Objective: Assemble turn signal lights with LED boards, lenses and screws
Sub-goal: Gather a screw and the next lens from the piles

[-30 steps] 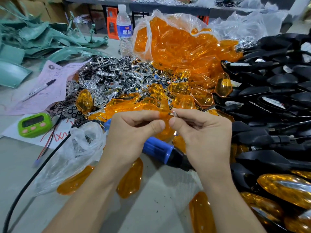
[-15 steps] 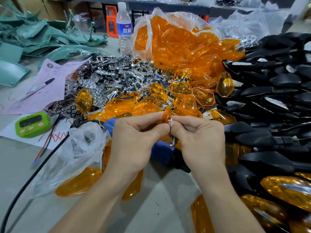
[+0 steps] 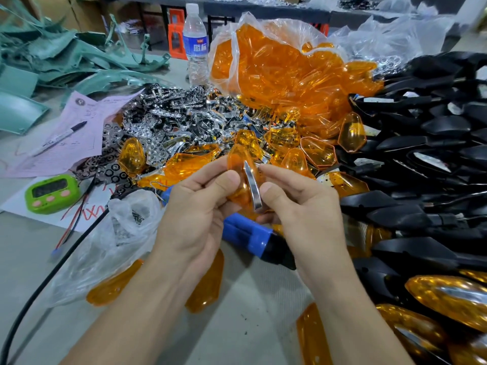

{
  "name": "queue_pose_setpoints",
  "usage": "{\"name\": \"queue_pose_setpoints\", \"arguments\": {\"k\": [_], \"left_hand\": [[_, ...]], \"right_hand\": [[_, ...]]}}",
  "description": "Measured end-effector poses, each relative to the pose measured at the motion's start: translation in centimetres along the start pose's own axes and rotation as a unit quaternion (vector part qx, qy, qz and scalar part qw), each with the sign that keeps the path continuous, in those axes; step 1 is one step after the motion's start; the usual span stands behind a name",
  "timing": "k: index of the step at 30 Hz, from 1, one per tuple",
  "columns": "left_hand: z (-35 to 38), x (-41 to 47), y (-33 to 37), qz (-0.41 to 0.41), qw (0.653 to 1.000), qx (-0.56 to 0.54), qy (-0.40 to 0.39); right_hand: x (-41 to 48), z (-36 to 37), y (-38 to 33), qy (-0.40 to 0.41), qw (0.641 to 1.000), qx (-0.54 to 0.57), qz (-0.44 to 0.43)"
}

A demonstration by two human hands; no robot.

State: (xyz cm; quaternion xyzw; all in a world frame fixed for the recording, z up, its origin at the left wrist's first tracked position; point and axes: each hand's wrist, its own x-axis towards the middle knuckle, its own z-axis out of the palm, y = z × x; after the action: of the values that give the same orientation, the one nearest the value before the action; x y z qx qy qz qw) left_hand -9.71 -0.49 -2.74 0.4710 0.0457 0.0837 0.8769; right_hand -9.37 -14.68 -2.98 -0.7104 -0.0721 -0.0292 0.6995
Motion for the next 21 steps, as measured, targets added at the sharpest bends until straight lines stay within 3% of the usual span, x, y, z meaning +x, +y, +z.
{"name": "queue_pose_setpoints", "arguments": {"k": [3, 6, 13, 21], "left_hand": [[0.16, 0.04, 0.05, 0.013, 1.0, -0.002, -0.012], [0.03, -0.01, 0.16, 0.017, 1.0, 0.006, -0.013], [-0.18, -0.32, 0.07, 0.022, 0.999, 0.008, -0.041], [-0.29, -0.08, -0.33, 0.034, 0.998, 0.025, -0.048]], "right_hand": [[0.11, -0.11, -0.45, -0.065, 0.987, 0.122, 0.077], [0.02, -0.21, -0.48, -0.126, 0.978, 0.144, 0.081], [-0.05, -0.33, -0.46, -0.114, 0.967, 0.2, 0.111], [0.15, -0.1, 0.07, -0.076, 0.989, 0.112, 0.055]]}}
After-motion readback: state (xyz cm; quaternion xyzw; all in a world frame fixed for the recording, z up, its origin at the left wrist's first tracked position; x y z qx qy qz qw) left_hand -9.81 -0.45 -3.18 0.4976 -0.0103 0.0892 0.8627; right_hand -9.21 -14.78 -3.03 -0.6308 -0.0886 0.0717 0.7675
